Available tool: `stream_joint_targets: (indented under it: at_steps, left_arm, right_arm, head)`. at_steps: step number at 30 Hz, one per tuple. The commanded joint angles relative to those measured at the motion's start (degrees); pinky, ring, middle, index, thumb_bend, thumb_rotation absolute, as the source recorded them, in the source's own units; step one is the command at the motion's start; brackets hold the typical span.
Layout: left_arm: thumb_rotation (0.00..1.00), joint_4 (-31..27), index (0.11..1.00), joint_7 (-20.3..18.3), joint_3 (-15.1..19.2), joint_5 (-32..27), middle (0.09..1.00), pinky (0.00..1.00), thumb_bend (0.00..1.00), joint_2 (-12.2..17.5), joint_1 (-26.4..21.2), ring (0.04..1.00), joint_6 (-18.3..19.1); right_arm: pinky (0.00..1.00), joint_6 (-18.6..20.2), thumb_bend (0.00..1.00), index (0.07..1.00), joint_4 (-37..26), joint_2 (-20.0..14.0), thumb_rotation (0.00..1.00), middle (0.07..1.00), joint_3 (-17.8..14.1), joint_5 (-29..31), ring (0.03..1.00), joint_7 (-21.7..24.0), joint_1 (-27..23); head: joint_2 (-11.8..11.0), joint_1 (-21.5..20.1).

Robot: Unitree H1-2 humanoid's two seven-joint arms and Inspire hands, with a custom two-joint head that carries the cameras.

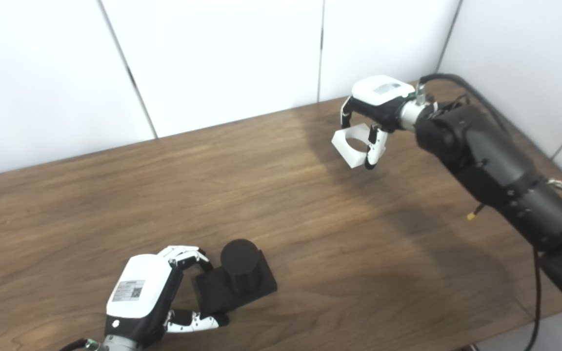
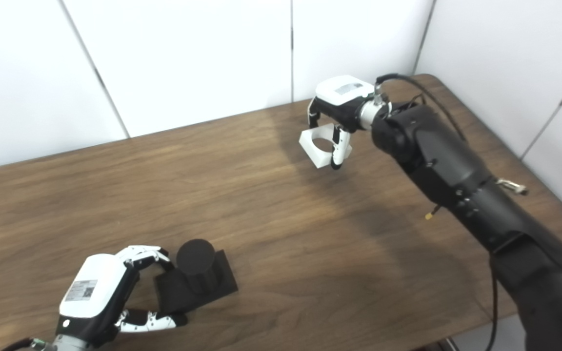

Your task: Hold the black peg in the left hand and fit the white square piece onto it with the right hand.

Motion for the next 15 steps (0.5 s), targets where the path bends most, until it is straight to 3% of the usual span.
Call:
stream_joint_targets:
  at_steps: [1, 4, 15]
  left_arm:
    - [0.04, 0.1, 0.487, -1.2, 0.1, 2.2, 0.743, 0.76, 0.52, 1.0, 0.9, 0.768, 1.8]
    - [0.04, 0.1, 0.487, -1.1, -0.2, 2.6, 0.742, 0.76, 0.52, 0.7, 0.9, 0.768, 1.8]
    - [0.05, -0.3, 0.487, -1.4, -1.3, 3.4, 0.75, 0.78, 0.52, 0.0, 0.5, 0.776, 2.6]
  right_arm:
    - [0.89, 2.0, 0.53, 0.483, -6.2, -1.4, 0.14, 0.756, -1.4, 1.5, 0.852, 3.8, -2.7]
    - [0.87, 3.0, 0.52, 0.484, -12.7, -0.9, 0.14, 0.756, -0.8, 2.2, 0.848, 7.8, -2.7]
    - [0.88, 5.5, 0.52, 0.483, -26.9, 3.4, 0.13, 0.75, 1.1, 2.9, 0.838, 18.2, -4.2]
  head:
    - [0.7, 0.9]
    - [1.2, 1.6]
    - [3.6, 5.1]
